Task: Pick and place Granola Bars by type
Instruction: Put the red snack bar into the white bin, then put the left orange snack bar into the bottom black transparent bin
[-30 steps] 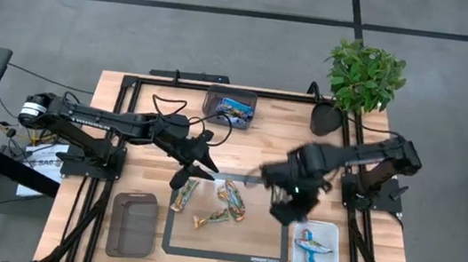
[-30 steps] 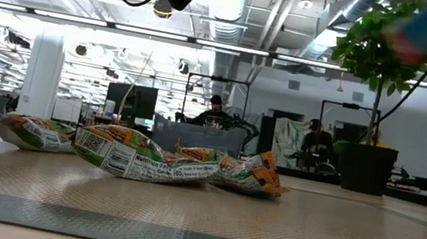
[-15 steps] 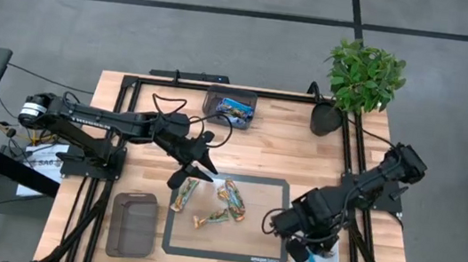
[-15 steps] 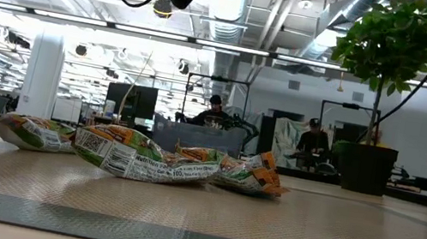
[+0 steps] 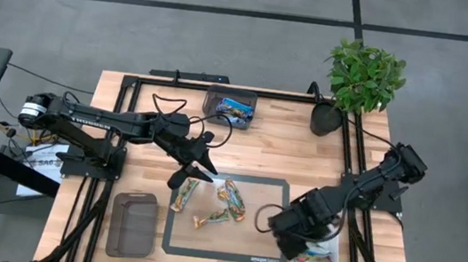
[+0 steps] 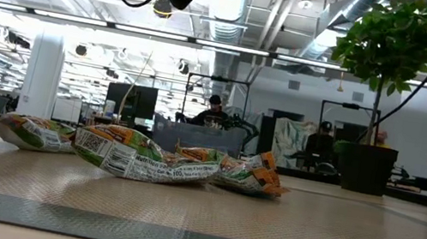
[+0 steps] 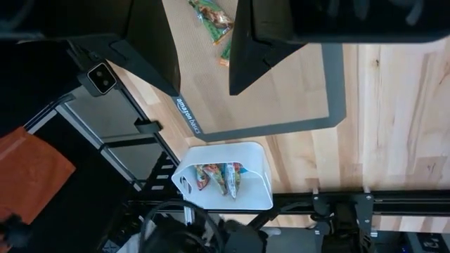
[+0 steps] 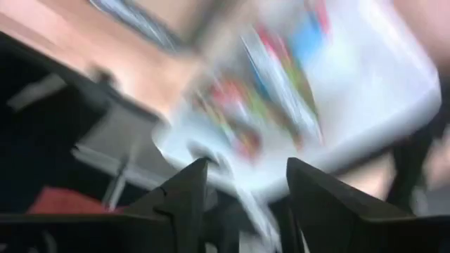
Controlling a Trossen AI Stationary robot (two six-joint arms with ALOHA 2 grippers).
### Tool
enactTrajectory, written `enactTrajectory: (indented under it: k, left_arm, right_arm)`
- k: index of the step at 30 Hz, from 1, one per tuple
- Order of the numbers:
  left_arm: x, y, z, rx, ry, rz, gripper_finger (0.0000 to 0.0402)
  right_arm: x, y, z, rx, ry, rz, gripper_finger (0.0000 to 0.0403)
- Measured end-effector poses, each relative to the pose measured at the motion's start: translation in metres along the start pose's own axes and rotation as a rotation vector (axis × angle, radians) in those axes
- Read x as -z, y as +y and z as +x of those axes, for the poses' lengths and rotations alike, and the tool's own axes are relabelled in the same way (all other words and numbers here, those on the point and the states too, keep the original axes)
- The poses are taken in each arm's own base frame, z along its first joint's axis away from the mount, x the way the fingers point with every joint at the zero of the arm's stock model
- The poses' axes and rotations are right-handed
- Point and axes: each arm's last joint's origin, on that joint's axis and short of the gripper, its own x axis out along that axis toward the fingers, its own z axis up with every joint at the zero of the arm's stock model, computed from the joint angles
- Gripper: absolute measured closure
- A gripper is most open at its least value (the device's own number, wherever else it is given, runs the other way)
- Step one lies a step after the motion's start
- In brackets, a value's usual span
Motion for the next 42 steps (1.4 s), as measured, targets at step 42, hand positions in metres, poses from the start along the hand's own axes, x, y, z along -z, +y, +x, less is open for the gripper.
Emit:
enactTrajectory:
  k: [42]
  left_arm:
    - [0.039, -0.017, -0.014, -0.459, 0.312, -0.733, 0.0286]
  right_arm:
    - [-0.014, -0.139, 0.03, -0.39, -1.227, -0.888, 0.0266]
